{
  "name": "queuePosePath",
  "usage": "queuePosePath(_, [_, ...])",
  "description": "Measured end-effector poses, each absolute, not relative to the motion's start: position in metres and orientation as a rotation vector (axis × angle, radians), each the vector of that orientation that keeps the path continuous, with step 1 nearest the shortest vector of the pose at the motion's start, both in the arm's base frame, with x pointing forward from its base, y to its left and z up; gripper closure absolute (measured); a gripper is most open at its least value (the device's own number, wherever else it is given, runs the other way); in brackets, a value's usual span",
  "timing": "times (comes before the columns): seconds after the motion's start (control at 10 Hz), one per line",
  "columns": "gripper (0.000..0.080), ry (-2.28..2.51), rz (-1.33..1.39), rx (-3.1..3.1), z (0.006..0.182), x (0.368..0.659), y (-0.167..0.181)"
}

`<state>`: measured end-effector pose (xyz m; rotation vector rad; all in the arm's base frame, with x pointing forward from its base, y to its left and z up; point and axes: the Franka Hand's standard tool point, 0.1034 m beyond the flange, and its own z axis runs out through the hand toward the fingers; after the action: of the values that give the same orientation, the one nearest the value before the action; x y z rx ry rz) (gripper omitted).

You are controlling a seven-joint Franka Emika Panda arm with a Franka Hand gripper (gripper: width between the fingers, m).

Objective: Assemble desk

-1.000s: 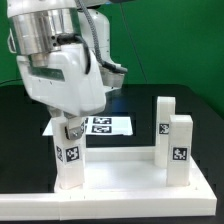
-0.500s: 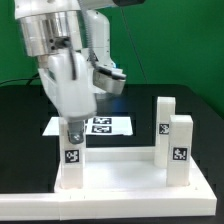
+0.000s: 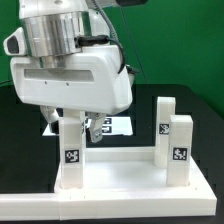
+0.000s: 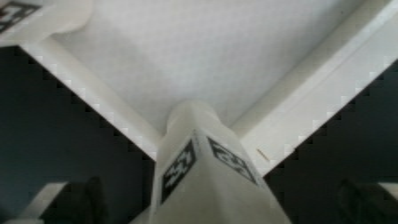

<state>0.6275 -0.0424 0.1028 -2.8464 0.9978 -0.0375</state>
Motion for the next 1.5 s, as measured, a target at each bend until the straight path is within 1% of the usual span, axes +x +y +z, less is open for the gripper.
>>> queuePosePath(0.4, [0.0151, 0.044, -0.083, -3.113, 0.1042, 0.6356, -0.0404])
queuePosePath(0.7, [0.0162, 0.103, -0.084, -3.110, 0.1044, 0.6355, -0.0403])
queuePosePath(0.8, [0.0338, 0.202, -0.083, -3.102, 0.1043, 0.6355, -0.0402])
queuePosePath(0.9, [0.0338, 0.317, -0.083, -3.093, 0.1046, 0.6354, -0.0443])
queuePosePath(1.0, [0.0513, 0.480, -0.080, -3.072, 0.1044, 0.6353, -0.0453])
queuePosePath(1.2, [0.0511, 0.773, -0.076, -3.004, 0.1046, 0.6354, -0.0463])
queuePosePath(1.5, [0.0511, 1.505, -0.054, -2.689, 0.1051, 0.6350, -0.0455])
